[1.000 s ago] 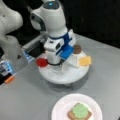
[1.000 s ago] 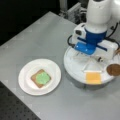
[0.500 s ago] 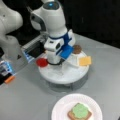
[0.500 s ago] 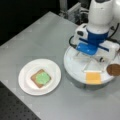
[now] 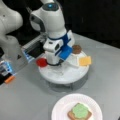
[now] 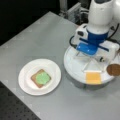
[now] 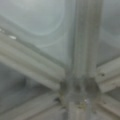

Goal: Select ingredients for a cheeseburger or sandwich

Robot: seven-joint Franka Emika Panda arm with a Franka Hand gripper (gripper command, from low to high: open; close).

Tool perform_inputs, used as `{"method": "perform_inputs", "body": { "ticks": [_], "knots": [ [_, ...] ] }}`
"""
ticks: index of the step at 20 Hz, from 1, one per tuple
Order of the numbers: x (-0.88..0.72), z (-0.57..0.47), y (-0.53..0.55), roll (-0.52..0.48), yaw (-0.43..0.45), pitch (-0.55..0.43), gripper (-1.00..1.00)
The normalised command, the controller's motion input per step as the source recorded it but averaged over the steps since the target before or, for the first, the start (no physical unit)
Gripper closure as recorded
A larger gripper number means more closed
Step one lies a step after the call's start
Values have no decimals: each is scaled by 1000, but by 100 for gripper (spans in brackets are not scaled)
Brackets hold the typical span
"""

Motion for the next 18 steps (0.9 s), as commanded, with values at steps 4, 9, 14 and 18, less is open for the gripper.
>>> {"method": "perform_inputs", "body": {
  "ticks": [4, 9, 14, 18],
  "knots": [
    [-252, -203, 44, 138, -55, -247, -100],
    [-225, -232, 44, 158, -48, -247, -100],
    [-240, -230, 51, 164, -41, -230, -100],
    [-277, -188, 23, 159, -44, -226, -100]
  ]
}}
